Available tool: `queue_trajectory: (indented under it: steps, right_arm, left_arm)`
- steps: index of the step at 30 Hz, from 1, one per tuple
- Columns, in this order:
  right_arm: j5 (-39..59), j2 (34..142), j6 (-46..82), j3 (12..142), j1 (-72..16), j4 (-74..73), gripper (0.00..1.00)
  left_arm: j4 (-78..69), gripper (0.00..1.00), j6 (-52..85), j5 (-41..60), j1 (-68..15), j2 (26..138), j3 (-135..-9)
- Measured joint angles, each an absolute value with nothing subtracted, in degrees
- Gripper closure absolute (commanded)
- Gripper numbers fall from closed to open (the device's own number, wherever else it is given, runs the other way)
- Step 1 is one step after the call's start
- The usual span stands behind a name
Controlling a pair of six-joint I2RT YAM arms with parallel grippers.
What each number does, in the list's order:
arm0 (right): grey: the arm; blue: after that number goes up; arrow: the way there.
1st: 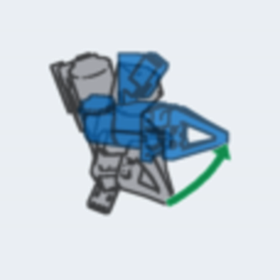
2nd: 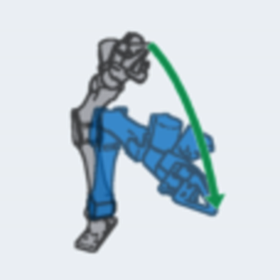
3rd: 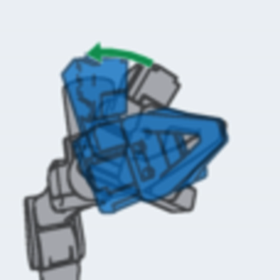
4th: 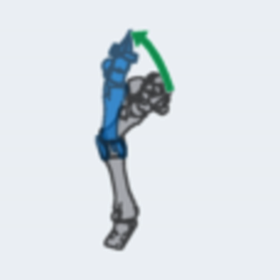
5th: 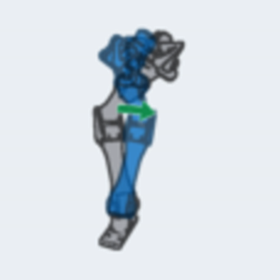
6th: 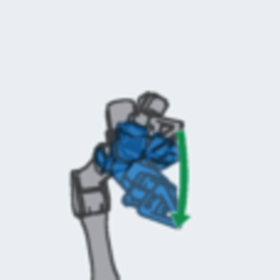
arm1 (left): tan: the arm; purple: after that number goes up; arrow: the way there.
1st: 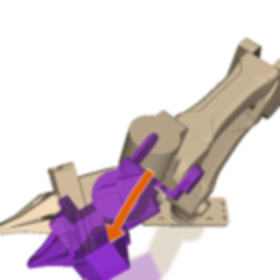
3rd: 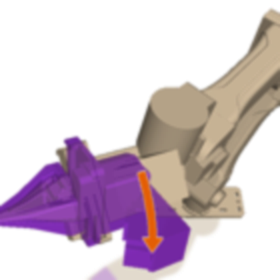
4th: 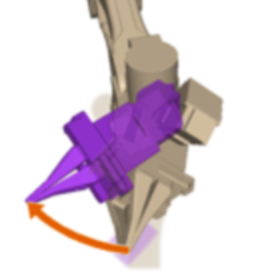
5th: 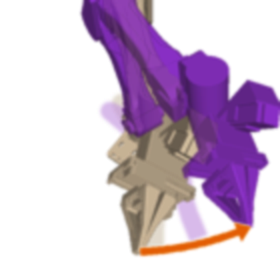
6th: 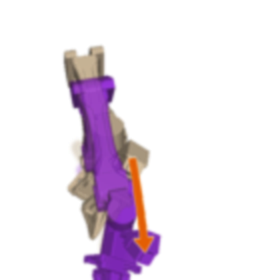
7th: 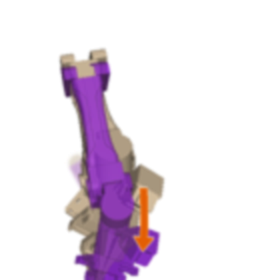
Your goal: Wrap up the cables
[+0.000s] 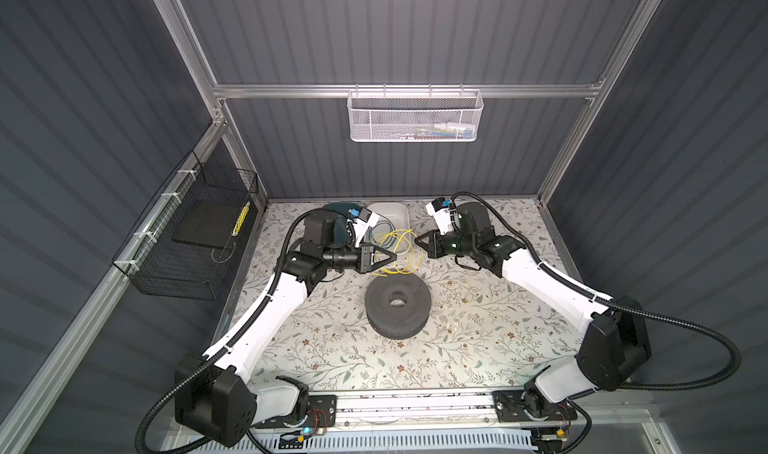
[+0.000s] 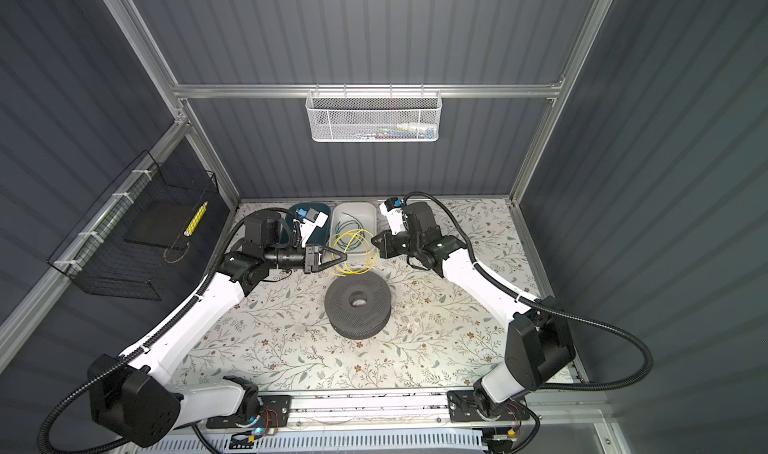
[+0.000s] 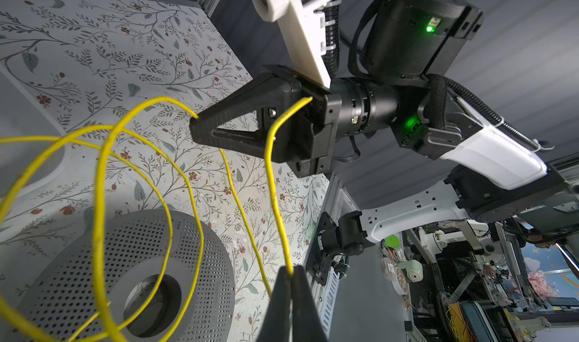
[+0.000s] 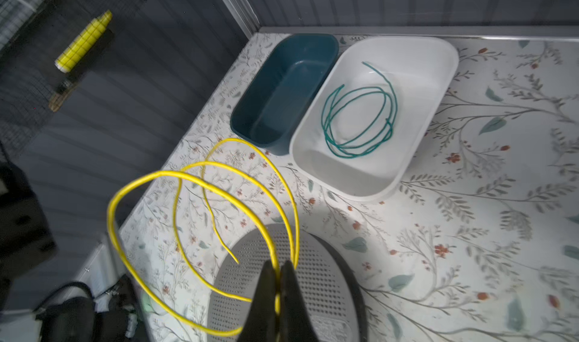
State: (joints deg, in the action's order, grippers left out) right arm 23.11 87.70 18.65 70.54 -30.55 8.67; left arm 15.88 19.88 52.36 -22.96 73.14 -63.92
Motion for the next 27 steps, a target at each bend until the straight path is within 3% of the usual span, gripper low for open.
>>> queue_trajectory:
  steps: [8,14,22,27]
  right_arm:
    - [17.12,78.02,28.64,56.66,-28.86,-1.85,1.00]
    - [11.05,67.64,42.83,42.46,-28.45,-17.47,1.00]
    - [-2.00,65.73,54.30,34.76,-34.98,-34.65,1.00]
    - [-7.05,65.82,55.46,35.55,-37.56,-39.62,1.00]
  left_arm:
    - [5.08,1.00,25.82,43.59,-23.38,69.14,-57.19]
    - [-19.46,1.00,39.05,30.26,-24.18,64.53,-41.43]
    - [-54.19,1.00,55.66,14.28,-25.47,71.64,-29.19]
    - [-71.33,0.84,62.94,9.45,-26.30,79.00,-27.81]
